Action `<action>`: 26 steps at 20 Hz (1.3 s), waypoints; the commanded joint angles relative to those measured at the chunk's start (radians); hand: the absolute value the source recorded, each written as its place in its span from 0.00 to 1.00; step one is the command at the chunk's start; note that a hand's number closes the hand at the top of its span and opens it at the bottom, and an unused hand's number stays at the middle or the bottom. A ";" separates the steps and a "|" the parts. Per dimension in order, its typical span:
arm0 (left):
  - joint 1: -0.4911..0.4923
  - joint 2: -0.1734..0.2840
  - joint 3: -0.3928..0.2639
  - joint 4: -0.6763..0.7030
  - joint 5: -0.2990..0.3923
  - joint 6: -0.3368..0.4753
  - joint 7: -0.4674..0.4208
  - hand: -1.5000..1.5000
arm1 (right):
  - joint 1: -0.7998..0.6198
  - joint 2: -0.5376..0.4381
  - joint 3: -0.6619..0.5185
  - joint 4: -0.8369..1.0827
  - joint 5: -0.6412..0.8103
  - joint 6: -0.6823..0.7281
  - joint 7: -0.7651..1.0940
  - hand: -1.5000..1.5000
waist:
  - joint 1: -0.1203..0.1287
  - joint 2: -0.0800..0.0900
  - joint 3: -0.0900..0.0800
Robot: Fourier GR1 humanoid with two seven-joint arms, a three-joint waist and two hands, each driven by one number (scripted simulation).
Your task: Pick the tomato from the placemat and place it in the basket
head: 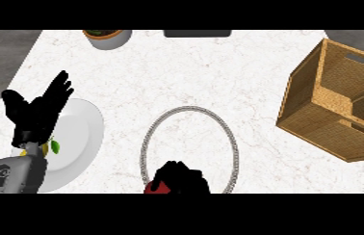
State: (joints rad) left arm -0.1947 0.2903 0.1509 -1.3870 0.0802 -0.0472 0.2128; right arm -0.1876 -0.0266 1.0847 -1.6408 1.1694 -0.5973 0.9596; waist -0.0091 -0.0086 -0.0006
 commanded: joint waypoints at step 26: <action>-0.003 -0.009 -0.006 -0.048 0.013 -0.008 0.040 0.50 | -0.081 0.025 -0.382 -0.303 0.408 0.266 0.233 1.00 | 0.007 0.006 0.001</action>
State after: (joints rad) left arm -0.1981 0.2853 0.1487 -1.4101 0.0845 -0.0501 0.2400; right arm -0.1839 -0.0243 0.8861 -1.7444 1.7435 -0.4401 1.0985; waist -0.0069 -0.0020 -0.0004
